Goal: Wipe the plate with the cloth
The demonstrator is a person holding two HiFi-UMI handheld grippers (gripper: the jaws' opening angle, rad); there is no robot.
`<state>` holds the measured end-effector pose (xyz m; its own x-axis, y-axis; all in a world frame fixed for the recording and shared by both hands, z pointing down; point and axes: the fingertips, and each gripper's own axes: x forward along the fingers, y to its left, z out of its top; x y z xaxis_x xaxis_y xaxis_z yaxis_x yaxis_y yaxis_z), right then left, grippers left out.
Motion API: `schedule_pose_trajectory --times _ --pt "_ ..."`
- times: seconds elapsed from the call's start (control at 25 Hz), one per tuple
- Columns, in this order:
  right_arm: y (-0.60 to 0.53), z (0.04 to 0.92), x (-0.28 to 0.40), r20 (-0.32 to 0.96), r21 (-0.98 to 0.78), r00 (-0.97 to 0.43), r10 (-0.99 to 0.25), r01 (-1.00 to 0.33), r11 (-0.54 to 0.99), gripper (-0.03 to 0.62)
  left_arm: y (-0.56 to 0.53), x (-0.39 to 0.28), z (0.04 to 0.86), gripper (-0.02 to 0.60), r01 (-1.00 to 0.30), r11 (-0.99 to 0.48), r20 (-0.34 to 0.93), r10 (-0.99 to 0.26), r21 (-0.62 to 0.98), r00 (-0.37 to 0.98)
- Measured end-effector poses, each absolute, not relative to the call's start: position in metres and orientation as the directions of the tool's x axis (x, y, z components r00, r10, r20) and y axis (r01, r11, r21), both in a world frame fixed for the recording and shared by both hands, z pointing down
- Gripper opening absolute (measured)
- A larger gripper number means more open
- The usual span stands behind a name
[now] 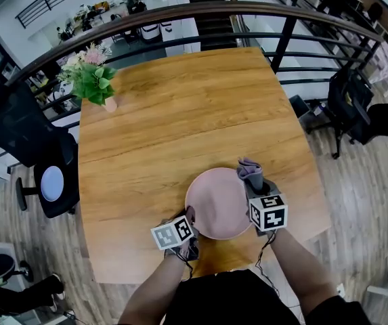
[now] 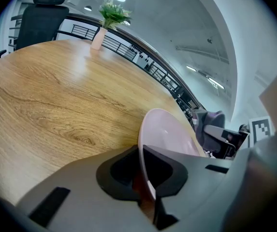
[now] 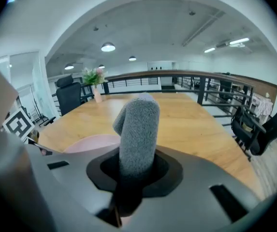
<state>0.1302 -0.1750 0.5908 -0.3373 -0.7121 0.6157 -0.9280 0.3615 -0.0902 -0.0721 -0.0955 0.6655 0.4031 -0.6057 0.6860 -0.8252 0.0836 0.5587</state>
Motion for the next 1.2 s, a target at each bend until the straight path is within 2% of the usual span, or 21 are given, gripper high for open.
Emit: schedule_pose_trajectory --times 0.32,0.52,0.84,0.92,1.04,1.2 --pt "-0.16 0.537 0.135 0.489 -0.104 -0.396 -0.777 -0.911 0.398 0.074 -0.089 -0.072 0.653 0.035 -0.839 0.041 0.643 -0.663 0.542 0.384" --pt "-0.143 0.513 0.143 0.433 -0.096 -0.412 -0.802 -0.905 0.414 0.074 -0.083 -0.068 0.637 0.121 -0.889 -0.053 0.632 -0.684 0.456 0.365" --pt "-0.106 0.461 0.145 0.276 0.079 -0.441 -0.854 -0.875 0.478 0.074 -0.067 -0.084 0.581 0.132 -0.963 -0.1 0.548 -0.805 0.252 0.227" --pt "-0.096 0.452 0.147 0.251 0.074 -0.459 -0.852 -0.869 0.49 0.074 -0.06 -0.086 0.553 0.128 -0.97 -0.116 0.492 -0.845 0.211 0.209" --pt "-0.082 0.436 0.15 0.221 0.044 -0.484 -0.847 -0.862 0.504 0.074 -0.046 -0.084 0.503 0.033 -0.977 -0.154 0.39 -0.899 0.148 0.201" --pt "-0.062 0.423 0.155 0.199 -0.001 -0.512 -0.836 -0.853 0.522 0.074 -0.018 -0.084 0.445 0.021 -0.979 -0.169 0.272 -0.943 0.109 0.193"
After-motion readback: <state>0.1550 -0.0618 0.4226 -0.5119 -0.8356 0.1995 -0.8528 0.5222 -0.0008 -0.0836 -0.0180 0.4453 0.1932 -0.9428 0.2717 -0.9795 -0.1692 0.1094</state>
